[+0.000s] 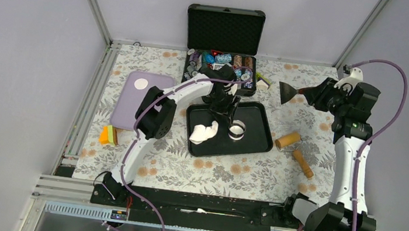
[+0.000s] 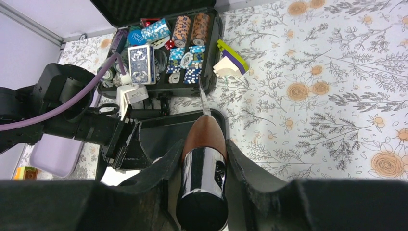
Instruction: Roll out the dumpling wrappers from the dough
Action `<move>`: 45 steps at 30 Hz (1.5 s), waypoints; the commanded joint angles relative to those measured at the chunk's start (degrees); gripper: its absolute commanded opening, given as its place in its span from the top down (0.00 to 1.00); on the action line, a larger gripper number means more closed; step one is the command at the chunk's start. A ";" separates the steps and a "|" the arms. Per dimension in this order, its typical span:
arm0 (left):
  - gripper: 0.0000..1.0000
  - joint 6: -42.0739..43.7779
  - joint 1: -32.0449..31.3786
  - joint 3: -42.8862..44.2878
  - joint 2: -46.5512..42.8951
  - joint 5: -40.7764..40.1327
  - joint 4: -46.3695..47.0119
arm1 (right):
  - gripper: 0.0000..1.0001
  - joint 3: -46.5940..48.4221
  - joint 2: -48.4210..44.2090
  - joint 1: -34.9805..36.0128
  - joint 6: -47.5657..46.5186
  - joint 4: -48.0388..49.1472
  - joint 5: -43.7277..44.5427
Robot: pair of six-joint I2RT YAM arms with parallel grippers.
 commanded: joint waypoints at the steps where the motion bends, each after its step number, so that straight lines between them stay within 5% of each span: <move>1: 0.41 -0.84 -0.16 1.12 -1.75 0.22 0.12 | 1.00 -0.32 -2.26 -0.81 1.77 5.10 -3.78; 8: 0.53 -1.53 -0.16 -0.83 -1.96 1.17 1.85 | 1.00 -0.69 -2.03 -0.99 2.25 5.42 -4.79; 17: 1.00 -3.45 0.51 -3.86 -3.75 3.35 5.03 | 1.00 -0.89 -1.60 -1.08 2.83 5.43 -5.93; 25: 1.00 -5.38 6.36 -11.74 -14.23 11.66 13.55 | 1.00 -0.98 -0.54 -1.17 3.51 5.40 -6.91; 36: 1.00 4.32 12.83 -10.36 -15.61 -6.21 -4.04 | 1.00 -1.14 1.69 -1.17 5.38 6.23 -10.40; 45: 1.00 4.61 12.67 -11.39 -13.94 -13.83 -3.95 | 1.00 -1.36 0.74 -1.17 5.53 6.23 -10.62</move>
